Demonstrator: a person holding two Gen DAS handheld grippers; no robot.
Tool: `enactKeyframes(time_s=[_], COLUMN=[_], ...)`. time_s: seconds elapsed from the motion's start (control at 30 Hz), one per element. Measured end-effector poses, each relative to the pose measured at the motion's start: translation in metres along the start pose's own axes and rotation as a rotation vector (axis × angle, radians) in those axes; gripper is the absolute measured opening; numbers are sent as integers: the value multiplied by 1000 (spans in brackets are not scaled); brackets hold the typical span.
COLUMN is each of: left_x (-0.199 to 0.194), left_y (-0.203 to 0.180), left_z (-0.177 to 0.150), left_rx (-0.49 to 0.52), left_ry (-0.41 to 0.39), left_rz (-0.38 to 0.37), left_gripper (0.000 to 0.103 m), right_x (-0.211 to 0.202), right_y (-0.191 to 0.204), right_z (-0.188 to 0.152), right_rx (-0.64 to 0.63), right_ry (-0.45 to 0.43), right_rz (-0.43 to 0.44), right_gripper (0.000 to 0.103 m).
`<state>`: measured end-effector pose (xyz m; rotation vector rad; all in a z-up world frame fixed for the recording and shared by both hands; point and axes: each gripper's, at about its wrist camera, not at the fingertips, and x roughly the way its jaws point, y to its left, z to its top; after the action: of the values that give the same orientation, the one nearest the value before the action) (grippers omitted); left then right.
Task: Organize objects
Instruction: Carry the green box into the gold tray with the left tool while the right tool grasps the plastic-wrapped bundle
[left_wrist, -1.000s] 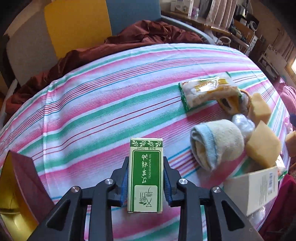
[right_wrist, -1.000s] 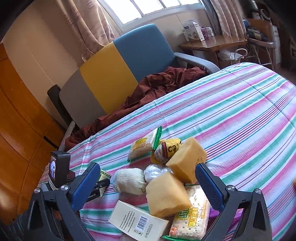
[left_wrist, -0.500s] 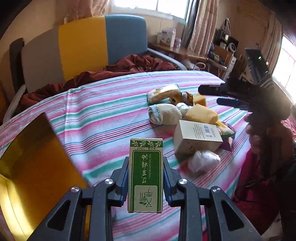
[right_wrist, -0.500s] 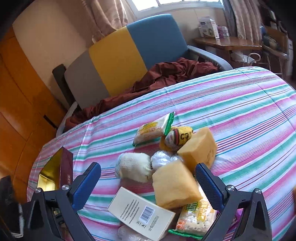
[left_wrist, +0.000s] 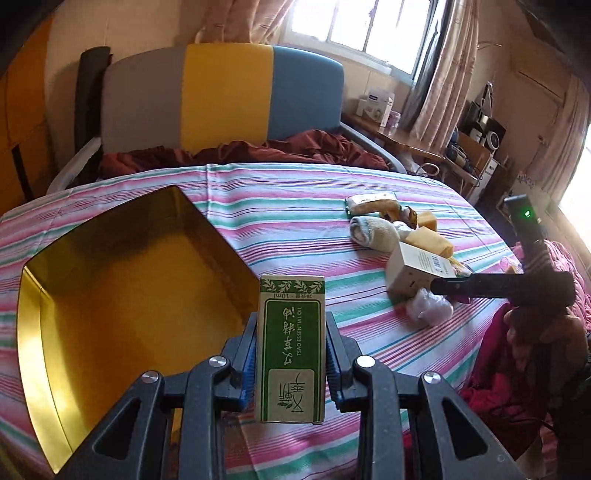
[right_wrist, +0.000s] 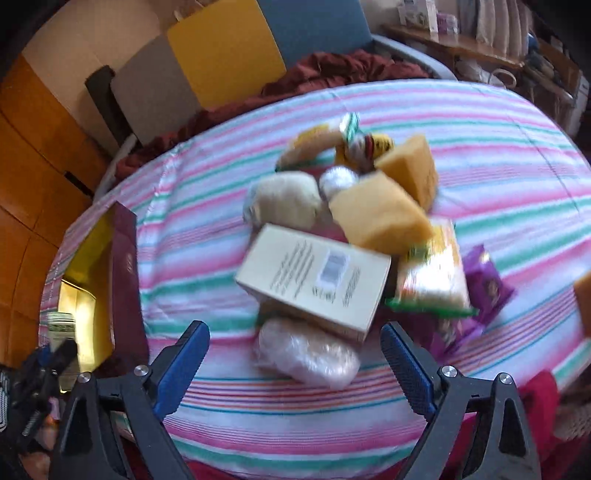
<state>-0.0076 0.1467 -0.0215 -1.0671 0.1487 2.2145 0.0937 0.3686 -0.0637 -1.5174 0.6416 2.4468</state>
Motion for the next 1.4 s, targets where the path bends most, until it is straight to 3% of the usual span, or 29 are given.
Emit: enactKeyframes(time_s=[0.17, 0.23, 0.3, 0.33, 0.37, 0.73, 0.83, 0.97, 1.03, 1.2, 1.4], left_x=[-10, -14, -18, -20, -22, -46, -49, -42, -36, -22, 17], left_y=[17, 24, 32, 36, 40, 117, 137, 154, 163, 187, 227], left_z=[-11, -16, -21, -23, -25, -44, -45, -40, -38, -4, 28], left_rx=[-43, -67, -88, -97, -106, -286, -333, -329, -328, -278, -304], left_ry=[-8, -13, -17, -20, -23, -55, -56, -34, -22, -28, 28], left_rz=[16, 25, 40, 50, 58, 193, 225, 275, 294, 351, 415], left_gripper=[30, 30, 30, 30, 30, 30, 30, 30, 30, 31, 31], right_x=[25, 35, 39, 38, 39, 43, 45, 49, 50, 47, 44], right_y=[-7, -5, -3, -2, 0, 6, 10, 18, 24, 19, 16], right_z=[-3, -4, -5, -5, -5, -7, -8, -11, -14, -16, -19], right_rx=[34, 12, -20, -36, -47, -103, -122, -156, -181, -172, -178], right_ry=[30, 49, 22, 19, 21, 30, 30, 48, 52, 67, 80], right_rz=[-39, -56, -105, -124, -125, -142, -142, -123, -136, -131, -139], right_gripper=[93, 75, 48, 40, 38, 47, 56, 76, 81, 82, 80])
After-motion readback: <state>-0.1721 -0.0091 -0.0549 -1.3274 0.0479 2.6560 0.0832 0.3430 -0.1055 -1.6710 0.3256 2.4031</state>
